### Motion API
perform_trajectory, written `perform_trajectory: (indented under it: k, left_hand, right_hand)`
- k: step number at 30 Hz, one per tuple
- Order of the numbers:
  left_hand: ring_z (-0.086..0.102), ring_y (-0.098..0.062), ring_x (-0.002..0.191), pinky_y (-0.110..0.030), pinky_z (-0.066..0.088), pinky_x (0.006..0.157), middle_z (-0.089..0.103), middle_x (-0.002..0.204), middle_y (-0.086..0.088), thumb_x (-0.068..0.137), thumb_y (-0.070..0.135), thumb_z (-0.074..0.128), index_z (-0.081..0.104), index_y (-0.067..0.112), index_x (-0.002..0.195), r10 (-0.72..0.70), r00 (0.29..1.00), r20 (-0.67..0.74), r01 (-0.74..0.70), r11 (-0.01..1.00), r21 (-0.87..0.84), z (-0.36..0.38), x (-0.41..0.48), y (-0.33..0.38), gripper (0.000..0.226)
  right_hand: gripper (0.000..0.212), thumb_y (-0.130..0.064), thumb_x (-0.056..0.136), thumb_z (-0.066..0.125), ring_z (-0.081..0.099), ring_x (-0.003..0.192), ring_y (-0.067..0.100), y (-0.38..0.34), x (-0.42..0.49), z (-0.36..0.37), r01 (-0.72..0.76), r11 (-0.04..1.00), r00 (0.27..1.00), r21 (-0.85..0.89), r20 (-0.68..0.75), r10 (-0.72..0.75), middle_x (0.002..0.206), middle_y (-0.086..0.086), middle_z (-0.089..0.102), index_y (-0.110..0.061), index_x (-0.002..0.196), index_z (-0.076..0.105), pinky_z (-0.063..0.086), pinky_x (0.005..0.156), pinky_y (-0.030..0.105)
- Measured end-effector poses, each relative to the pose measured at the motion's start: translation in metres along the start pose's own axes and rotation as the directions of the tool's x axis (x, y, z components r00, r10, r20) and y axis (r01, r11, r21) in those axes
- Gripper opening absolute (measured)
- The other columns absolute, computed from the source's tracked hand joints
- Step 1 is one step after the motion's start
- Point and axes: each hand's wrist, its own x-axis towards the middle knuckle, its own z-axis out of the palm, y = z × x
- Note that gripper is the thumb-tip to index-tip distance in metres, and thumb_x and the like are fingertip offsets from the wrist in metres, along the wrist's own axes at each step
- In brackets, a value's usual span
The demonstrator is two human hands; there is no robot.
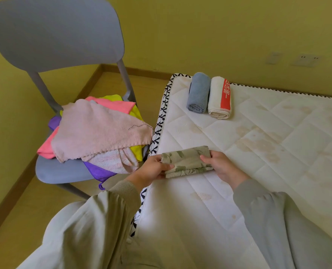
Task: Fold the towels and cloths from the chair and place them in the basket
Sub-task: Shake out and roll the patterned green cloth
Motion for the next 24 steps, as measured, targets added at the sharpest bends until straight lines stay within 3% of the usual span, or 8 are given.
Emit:
perform_trajectory:
  k: [3, 8, 12, 17, 19, 21, 23, 24]
  left_hand:
    - [0.068, -0.026, 0.093, -0.039, 0.057, 0.082, 0.069, 0.105, -0.012, 0.084, -0.006, 0.064, 0.061, 0.008, 0.11, -0.034, 0.998, 0.052, 0.026, 0.99, 0.139, -0.01, 0.0, 0.006, 0.03]
    - [0.067, -0.02, 0.097, -0.03, 0.055, 0.086, 0.068, 0.11, -0.004, 0.08, 0.004, 0.071, 0.06, 0.013, 0.117, 0.002, 0.984, 0.18, -0.043, 0.973, 0.226, -0.017, 0.0, 0.042, 0.04]
    - [0.068, -0.029, 0.093, -0.039, 0.056, 0.085, 0.071, 0.102, -0.013, 0.079, 0.008, 0.073, 0.067, 0.01, 0.104, 0.062, 0.997, 0.045, -0.073, 0.945, 0.32, -0.011, 0.012, 0.056, 0.025]
    - [0.069, -0.024, 0.08, -0.036, 0.058, 0.076, 0.071, 0.091, -0.008, 0.083, 0.009, 0.07, 0.065, 0.016, 0.095, 0.049, 0.991, -0.126, -0.026, 0.984, 0.179, -0.017, 0.032, 0.061, 0.014]
    - [0.067, -0.021, 0.08, -0.032, 0.057, 0.072, 0.069, 0.093, -0.006, 0.085, 0.01, 0.068, 0.062, 0.016, 0.103, 0.055, 0.98, -0.19, -0.027, 0.989, 0.148, -0.019, 0.042, 0.061, 0.02]
    - [0.067, -0.021, 0.082, -0.03, 0.056, 0.07, 0.068, 0.093, -0.005, 0.085, 0.013, 0.068, 0.061, 0.016, 0.109, 0.074, 0.964, -0.255, -0.039, 0.989, 0.14, -0.021, 0.052, 0.061, 0.025]
    - [0.067, -0.021, 0.083, -0.029, 0.056, 0.069, 0.068, 0.092, -0.003, 0.085, 0.014, 0.068, 0.062, 0.017, 0.11, 0.082, 0.949, -0.303, -0.053, 0.993, 0.104, -0.02, 0.067, 0.061, 0.026]
    - [0.067, -0.021, 0.083, -0.029, 0.056, 0.07, 0.069, 0.092, -0.003, 0.085, 0.013, 0.068, 0.062, 0.018, 0.11, 0.078, 0.945, -0.319, -0.059, 0.996, 0.068, -0.019, 0.071, 0.061, 0.026]
  right_hand:
    - [0.023, -0.005, 0.091, 0.058, 0.064, 0.103, 0.023, -0.008, 0.0, 0.006, 0.096, 0.986, 0.995, -0.135, -0.001, -0.097, 0.111, 0.009, 0.067, -0.006, 0.114, 0.062, 0.05, 0.092, 0.033]
    - [0.019, -0.005, 0.088, 0.061, 0.064, 0.098, 0.025, -0.05, 0.01, 0.023, 0.235, 0.914, 0.967, -0.332, 0.178, -0.184, 0.105, 0.011, 0.068, -0.006, 0.107, 0.062, 0.05, 0.09, 0.037]
    - [0.004, -0.007, 0.084, 0.067, 0.061, 0.081, 0.021, -0.082, 0.029, 0.038, 0.328, 0.838, 0.938, -0.435, 0.252, -0.237, 0.087, 0.011, 0.067, -0.007, 0.087, 0.065, 0.049, 0.08, 0.035]
    - [0.026, -0.03, 0.087, 0.062, 0.054, 0.069, 0.02, -0.093, 0.061, 0.031, 0.319, 0.737, 0.917, -0.595, -0.001, -0.398, 0.066, 0.0, 0.056, -0.013, 0.069, 0.057, 0.041, 0.065, 0.03]
    - [0.031, -0.031, 0.093, 0.049, 0.055, 0.078, 0.029, -0.085, 0.075, 0.018, 0.248, 0.583, 0.908, -0.774, -0.024, -0.418, 0.071, 0.005, 0.056, -0.014, 0.067, 0.051, 0.038, 0.066, 0.032]
    - [0.023, -0.028, 0.093, 0.045, 0.054, 0.092, 0.032, -0.069, 0.085, 0.007, 0.225, 0.327, 0.899, -0.918, 0.066, -0.434, 0.091, 0.012, 0.058, -0.01, 0.084, 0.057, 0.041, 0.074, 0.037]
    - [0.022, -0.025, 0.087, 0.043, 0.053, 0.094, 0.033, -0.044, 0.095, 0.001, 0.239, 0.083, 0.842, -0.967, 0.164, -0.514, 0.096, 0.012, 0.055, -0.009, 0.092, 0.058, 0.041, 0.078, 0.041]
    - [0.024, -0.025, 0.083, 0.04, 0.054, 0.092, 0.033, -0.033, 0.095, 0.001, 0.253, 0.042, 0.815, -0.966, 0.19, -0.547, 0.095, 0.011, 0.054, -0.01, 0.092, 0.058, 0.042, 0.078, 0.041]
